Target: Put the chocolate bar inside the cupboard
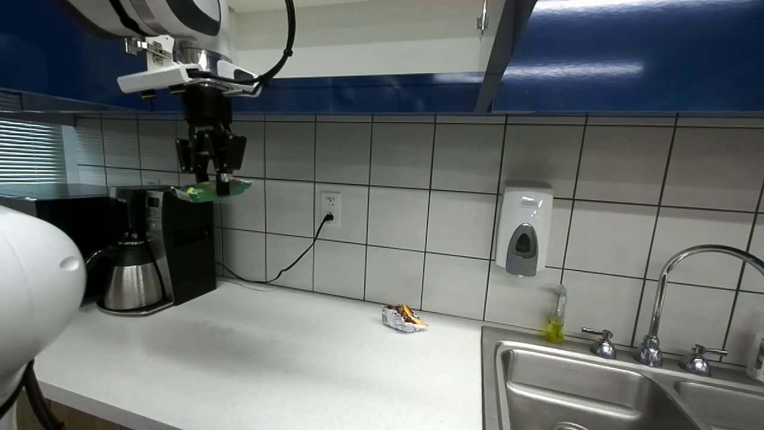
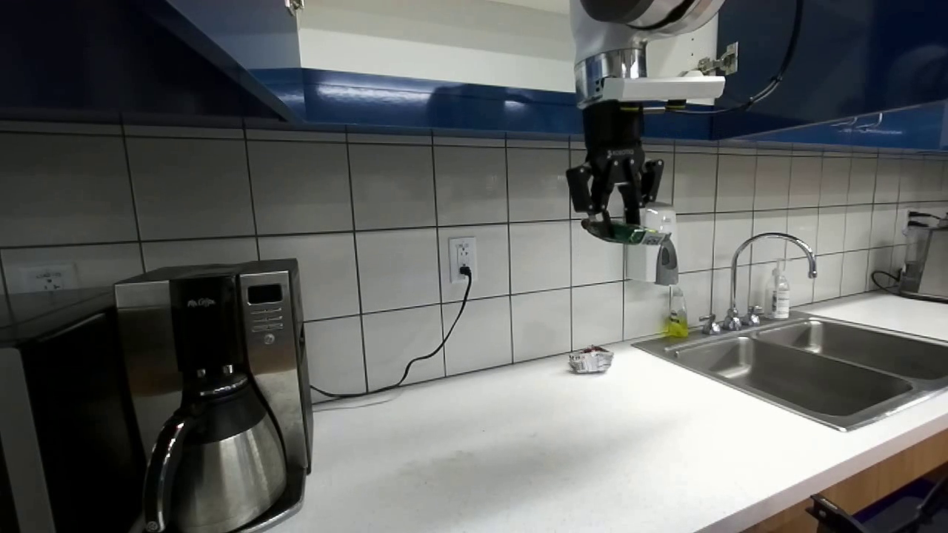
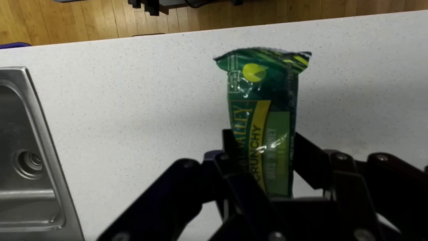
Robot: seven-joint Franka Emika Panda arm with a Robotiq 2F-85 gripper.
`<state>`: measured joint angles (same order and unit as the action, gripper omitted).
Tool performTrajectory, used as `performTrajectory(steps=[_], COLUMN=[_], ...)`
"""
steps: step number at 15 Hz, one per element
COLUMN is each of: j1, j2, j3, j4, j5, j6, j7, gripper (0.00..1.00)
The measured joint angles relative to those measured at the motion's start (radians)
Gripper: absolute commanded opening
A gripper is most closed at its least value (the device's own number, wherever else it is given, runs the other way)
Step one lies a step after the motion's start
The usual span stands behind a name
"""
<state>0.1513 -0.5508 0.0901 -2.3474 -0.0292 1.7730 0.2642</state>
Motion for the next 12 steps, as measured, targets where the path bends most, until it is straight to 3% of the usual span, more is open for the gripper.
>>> performTrajectory(steps=[12], j1=[0.0], j2=[-0.067], j3=[0.018], j4=[0.125], j5=[0.011], j6=[-0.057], j7=[0.0], gripper=[0.18])
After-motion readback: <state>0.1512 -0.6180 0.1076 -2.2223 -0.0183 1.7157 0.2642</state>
